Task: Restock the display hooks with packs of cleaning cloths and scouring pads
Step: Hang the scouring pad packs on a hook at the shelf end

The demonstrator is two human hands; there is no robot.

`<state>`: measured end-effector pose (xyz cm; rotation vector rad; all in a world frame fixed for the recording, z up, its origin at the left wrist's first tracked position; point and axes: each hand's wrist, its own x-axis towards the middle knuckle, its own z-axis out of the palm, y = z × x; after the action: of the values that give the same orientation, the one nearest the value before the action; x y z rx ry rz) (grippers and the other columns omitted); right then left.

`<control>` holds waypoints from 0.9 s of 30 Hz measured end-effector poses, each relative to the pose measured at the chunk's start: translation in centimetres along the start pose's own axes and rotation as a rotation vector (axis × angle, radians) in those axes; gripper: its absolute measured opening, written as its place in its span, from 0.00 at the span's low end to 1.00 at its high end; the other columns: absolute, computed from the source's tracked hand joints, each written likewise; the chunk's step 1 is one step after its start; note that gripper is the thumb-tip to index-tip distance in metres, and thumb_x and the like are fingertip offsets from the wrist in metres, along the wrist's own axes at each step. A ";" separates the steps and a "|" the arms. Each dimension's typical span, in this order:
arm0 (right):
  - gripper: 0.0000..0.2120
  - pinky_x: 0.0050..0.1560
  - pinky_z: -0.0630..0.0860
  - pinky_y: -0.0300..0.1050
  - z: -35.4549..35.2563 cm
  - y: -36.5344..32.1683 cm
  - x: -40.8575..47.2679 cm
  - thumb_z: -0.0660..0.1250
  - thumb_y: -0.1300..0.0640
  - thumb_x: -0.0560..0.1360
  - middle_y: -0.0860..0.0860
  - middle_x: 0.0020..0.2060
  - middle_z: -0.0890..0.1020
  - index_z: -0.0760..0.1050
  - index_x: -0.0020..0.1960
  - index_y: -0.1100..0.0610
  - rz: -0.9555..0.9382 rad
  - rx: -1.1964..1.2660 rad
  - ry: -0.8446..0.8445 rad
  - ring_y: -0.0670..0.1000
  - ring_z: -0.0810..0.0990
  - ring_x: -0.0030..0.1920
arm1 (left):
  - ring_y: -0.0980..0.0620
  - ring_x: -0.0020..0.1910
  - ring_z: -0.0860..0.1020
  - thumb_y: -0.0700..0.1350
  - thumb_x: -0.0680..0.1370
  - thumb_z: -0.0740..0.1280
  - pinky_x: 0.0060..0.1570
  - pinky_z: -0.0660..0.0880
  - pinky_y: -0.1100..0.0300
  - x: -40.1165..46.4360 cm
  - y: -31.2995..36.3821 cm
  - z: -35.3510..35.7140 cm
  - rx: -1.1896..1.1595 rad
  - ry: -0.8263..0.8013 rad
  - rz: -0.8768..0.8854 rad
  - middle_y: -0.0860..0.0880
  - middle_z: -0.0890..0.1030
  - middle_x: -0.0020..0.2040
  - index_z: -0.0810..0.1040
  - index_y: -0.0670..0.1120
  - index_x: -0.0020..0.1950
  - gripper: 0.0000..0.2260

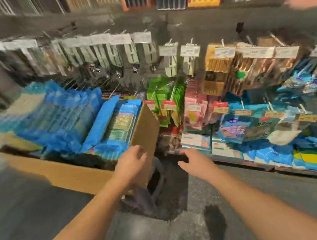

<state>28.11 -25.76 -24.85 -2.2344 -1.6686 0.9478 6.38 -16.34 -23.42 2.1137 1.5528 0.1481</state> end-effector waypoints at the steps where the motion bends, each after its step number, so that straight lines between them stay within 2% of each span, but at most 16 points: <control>1: 0.24 0.62 0.72 0.47 1.0 -2.2 0.9 0.62 0.45 0.81 0.50 0.71 0.70 0.65 0.75 0.51 0.001 0.004 -0.004 0.52 0.73 0.67 | 0.46 0.64 0.76 0.50 0.82 0.63 0.63 0.72 0.52 0.4 -2.2 -1.3 -0.015 0.012 -0.014 0.45 0.79 0.64 0.78 0.45 0.65 0.15; 5: 0.24 0.66 0.70 0.47 3.1 -8.3 4.5 0.61 0.45 0.82 0.50 0.73 0.68 0.65 0.75 0.52 0.018 -0.002 -0.028 0.52 0.70 0.70 | 0.46 0.67 0.75 0.48 0.82 0.64 0.67 0.69 0.52 2.3 -8.6 -5.0 -0.054 0.060 -0.066 0.45 0.77 0.68 0.77 0.44 0.67 0.15; 9: 0.24 0.59 0.73 0.45 3.7 -12.8 8.9 0.62 0.44 0.81 0.52 0.70 0.71 0.67 0.73 0.53 0.033 0.050 -0.066 0.52 0.74 0.64 | 0.42 0.67 0.73 0.47 0.82 0.64 0.66 0.68 0.49 6.2 -12.8 -7.8 -0.014 0.110 -0.068 0.43 0.75 0.67 0.77 0.43 0.67 0.15; 13: 0.25 0.58 0.74 0.46 4.0 -16.4 13.8 0.61 0.45 0.81 0.53 0.69 0.72 0.67 0.74 0.54 0.057 0.150 -0.069 0.53 0.76 0.61 | 0.42 0.70 0.68 0.51 0.83 0.62 0.66 0.68 0.48 11.1 -14.5 -10.1 0.115 0.122 -0.064 0.44 0.71 0.71 0.73 0.45 0.71 0.18; 15: 0.25 0.53 0.74 0.45 4.1 -17.9 16.5 0.60 0.46 0.82 0.53 0.65 0.74 0.64 0.75 0.56 0.068 0.208 -0.084 0.51 0.77 0.52 | 0.41 0.70 0.67 0.53 0.82 0.61 0.66 0.68 0.47 13.6 -15.2 -10.9 0.196 0.136 -0.093 0.44 0.69 0.72 0.70 0.45 0.73 0.21; 17: 0.28 0.42 0.74 0.44 4.5 -19.1 19.2 0.60 0.48 0.82 0.53 0.60 0.74 0.59 0.78 0.58 0.091 0.291 -0.091 0.50 0.77 0.43 | 0.39 0.71 0.65 0.55 0.82 0.61 0.68 0.66 0.46 15.9 -16.1 -11.5 0.253 0.124 -0.147 0.42 0.67 0.73 0.68 0.44 0.73 0.23; 19: 0.31 0.37 0.74 0.43 5.1 -20.1 21.7 0.60 0.49 0.82 0.56 0.68 0.71 0.53 0.80 0.57 0.138 0.373 -0.086 0.50 0.78 0.41 | 0.39 0.72 0.63 0.58 0.82 0.60 0.69 0.64 0.45 18.2 -17.1 -12.1 0.286 0.107 -0.206 0.41 0.65 0.74 0.66 0.43 0.73 0.25; 21: 0.33 0.37 0.77 0.41 5.8 -21.0 23.7 0.60 0.50 0.82 0.57 0.75 0.64 0.49 0.81 0.56 0.195 0.431 -0.073 0.49 0.81 0.44 | 0.39 0.74 0.62 0.60 0.81 0.61 0.71 0.63 0.44 20.4 -17.8 -12.5 0.302 0.089 -0.246 0.41 0.63 0.76 0.64 0.43 0.75 0.28; 23: 0.34 0.26 0.72 0.35 6.6 -21.4 25.6 0.61 0.50 0.81 0.58 0.76 0.63 0.47 0.81 0.55 0.251 0.489 -0.047 0.47 0.78 0.37 | 0.39 0.75 0.62 0.62 0.80 0.62 0.71 0.64 0.44 22.3 -18.1 -12.7 0.308 0.064 -0.264 0.41 0.63 0.76 0.61 0.43 0.76 0.32; 24: 0.35 0.25 0.69 0.36 7.0 -21.5 26.3 0.61 0.50 0.81 0.60 0.75 0.62 0.48 0.81 0.56 0.281 0.518 -0.035 0.47 0.77 0.36 | 0.39 0.75 0.62 0.63 0.80 0.63 0.71 0.64 0.44 23.1 -18.2 -12.6 0.309 0.055 -0.268 0.40 0.64 0.76 0.60 0.42 0.77 0.34; 25: 0.35 0.28 0.70 0.38 7.4 -21.5 26.9 0.62 0.50 0.81 0.60 0.76 0.62 0.48 0.80 0.56 0.311 0.542 -0.025 0.48 0.77 0.37 | 0.39 0.75 0.62 0.64 0.80 0.64 0.71 0.64 0.44 23.7 -18.2 -12.5 0.309 0.052 -0.271 0.40 0.63 0.76 0.60 0.43 0.77 0.35; 27: 0.35 0.40 0.75 0.44 7.9 -21.6 27.5 0.63 0.50 0.81 0.60 0.77 0.59 0.49 0.80 0.57 0.348 0.572 -0.002 0.52 0.77 0.47 | 0.38 0.76 0.60 0.65 0.78 0.65 0.72 0.64 0.43 24.5 -18.1 -12.2 0.311 0.045 -0.284 0.40 0.61 0.77 0.57 0.44 0.79 0.38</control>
<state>10.74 5.13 -30.27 -2.1289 -0.8550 1.3026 -5.51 14.19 -26.21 2.0951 1.9906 -0.1554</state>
